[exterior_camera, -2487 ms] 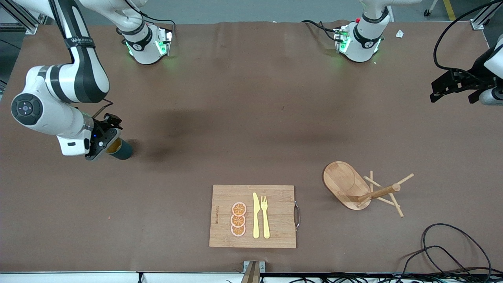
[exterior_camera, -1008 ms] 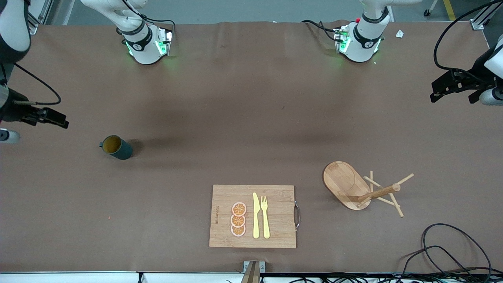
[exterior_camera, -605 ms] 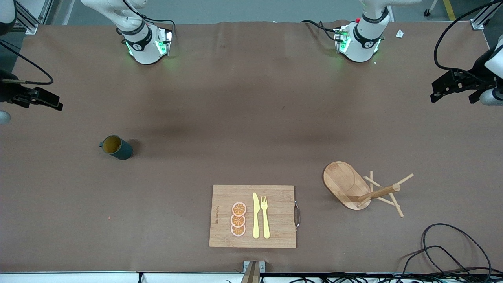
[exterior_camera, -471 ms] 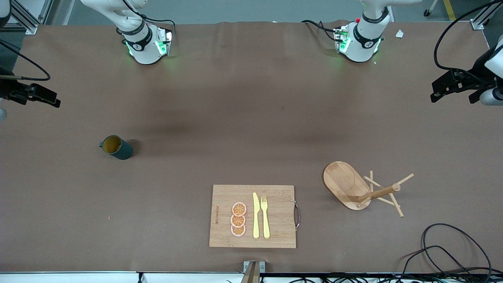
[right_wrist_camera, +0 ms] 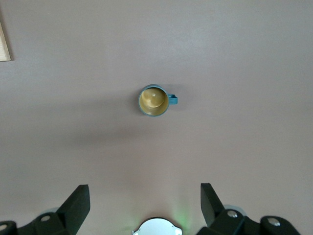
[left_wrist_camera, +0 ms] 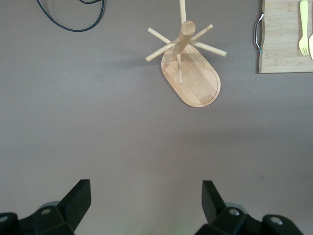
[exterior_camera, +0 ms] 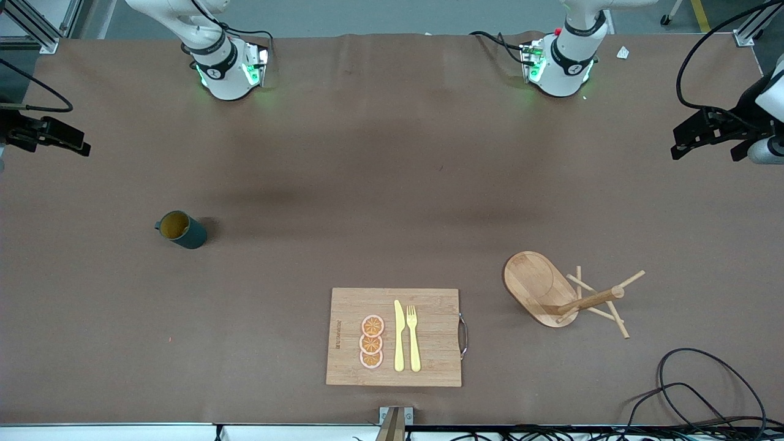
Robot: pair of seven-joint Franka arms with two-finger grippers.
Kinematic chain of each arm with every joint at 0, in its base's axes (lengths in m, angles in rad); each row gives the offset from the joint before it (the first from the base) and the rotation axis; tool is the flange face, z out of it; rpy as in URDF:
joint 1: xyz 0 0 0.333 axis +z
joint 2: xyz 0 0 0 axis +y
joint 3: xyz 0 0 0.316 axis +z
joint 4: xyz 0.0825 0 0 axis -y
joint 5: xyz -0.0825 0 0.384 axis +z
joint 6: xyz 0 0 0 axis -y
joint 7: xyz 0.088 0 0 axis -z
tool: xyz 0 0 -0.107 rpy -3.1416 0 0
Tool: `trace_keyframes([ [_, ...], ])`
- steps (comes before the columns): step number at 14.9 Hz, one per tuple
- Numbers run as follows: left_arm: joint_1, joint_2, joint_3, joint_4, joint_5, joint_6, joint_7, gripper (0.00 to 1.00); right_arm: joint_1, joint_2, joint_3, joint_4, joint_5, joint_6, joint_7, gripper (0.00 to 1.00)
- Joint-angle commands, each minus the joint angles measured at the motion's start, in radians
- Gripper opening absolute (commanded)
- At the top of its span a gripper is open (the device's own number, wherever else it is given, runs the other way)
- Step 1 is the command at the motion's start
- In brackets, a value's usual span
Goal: Transfer cup from left to right arm and place
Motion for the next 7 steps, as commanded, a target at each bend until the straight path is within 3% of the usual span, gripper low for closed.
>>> trace_keyframes([
  [1,0.003,0.005,0.000,0.015,-0.006,-0.009,-0.005,1.00,-0.005,0.000,0.004,0.009,0.009,-0.010,0.003,1.00],
  [7,0.003,0.007,0.000,0.016,-0.004,-0.009,-0.005,1.00,-0.008,0.000,0.000,0.012,0.009,-0.013,0.006,1.00],
])
